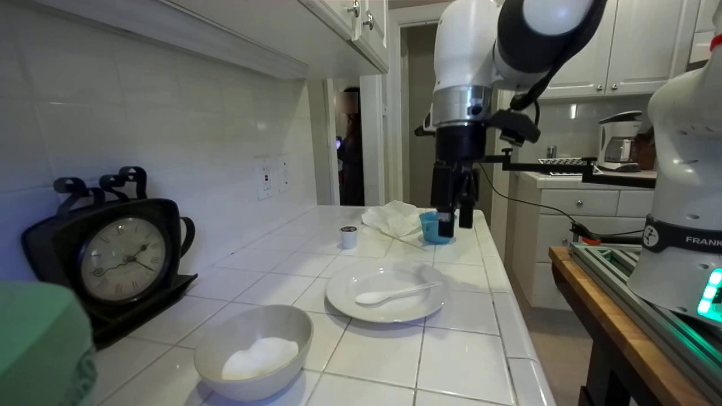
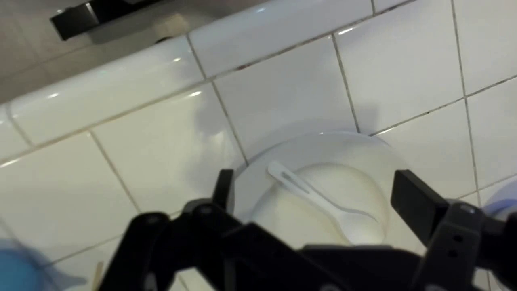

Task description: Put the white spoon on the white plate.

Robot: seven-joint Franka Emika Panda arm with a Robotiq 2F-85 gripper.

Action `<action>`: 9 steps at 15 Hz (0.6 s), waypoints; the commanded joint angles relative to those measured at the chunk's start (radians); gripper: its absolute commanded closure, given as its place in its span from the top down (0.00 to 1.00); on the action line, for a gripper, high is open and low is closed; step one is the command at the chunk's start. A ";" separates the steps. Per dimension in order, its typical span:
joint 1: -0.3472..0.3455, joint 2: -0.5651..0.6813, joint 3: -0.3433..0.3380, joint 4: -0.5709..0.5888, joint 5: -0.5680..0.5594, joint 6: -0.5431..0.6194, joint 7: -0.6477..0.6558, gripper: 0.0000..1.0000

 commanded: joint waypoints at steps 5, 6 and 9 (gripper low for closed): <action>0.092 -0.131 -0.077 0.035 -0.222 -0.145 0.164 1.00; 0.094 -0.115 -0.083 0.033 -0.221 -0.135 0.163 1.00; 0.095 -0.092 -0.088 0.035 -0.220 -0.121 0.162 1.00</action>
